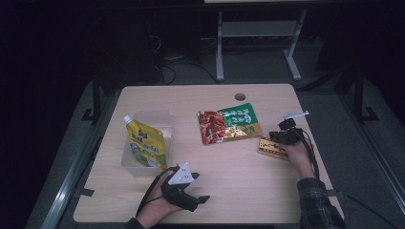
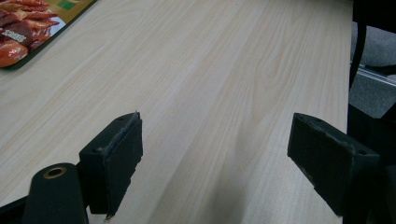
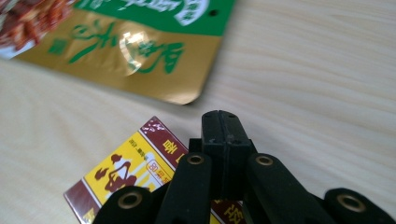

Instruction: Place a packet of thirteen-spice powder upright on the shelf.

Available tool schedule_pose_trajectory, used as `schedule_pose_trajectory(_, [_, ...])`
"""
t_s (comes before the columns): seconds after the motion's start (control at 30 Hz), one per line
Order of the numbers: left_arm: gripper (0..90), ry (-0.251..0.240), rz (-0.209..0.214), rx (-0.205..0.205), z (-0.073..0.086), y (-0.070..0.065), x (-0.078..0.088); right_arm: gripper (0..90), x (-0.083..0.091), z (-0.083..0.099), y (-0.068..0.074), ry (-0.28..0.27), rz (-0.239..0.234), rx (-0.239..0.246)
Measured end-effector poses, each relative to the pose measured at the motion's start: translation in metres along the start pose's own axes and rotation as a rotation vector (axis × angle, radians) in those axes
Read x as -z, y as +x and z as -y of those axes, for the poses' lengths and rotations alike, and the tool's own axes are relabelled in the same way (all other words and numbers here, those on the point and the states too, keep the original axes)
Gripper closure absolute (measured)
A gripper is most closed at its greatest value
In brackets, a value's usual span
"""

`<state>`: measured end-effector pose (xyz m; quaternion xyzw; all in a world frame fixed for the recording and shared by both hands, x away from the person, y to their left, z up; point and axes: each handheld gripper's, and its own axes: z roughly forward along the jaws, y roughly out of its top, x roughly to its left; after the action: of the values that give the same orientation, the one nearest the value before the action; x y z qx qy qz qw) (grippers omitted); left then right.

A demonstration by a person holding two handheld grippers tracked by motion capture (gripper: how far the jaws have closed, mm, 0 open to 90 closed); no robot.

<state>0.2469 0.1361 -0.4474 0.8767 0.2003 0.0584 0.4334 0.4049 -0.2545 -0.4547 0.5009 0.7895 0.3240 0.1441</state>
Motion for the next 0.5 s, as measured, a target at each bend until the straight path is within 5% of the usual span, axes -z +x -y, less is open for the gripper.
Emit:
schedule_pose_trajectory(0.3, [17.7,0.005,0.007,0.001,0.0,-0.001,0.001,90.0,0.006,0.003,0.03,0.053,-0.116,0.092])
schedule_pose_trajectory(0.5, [17.7,0.005,0.005,0.001,0.0,0.001,0.001,90.0,0.028,0.005,0.027,0.013,-0.059,0.09])
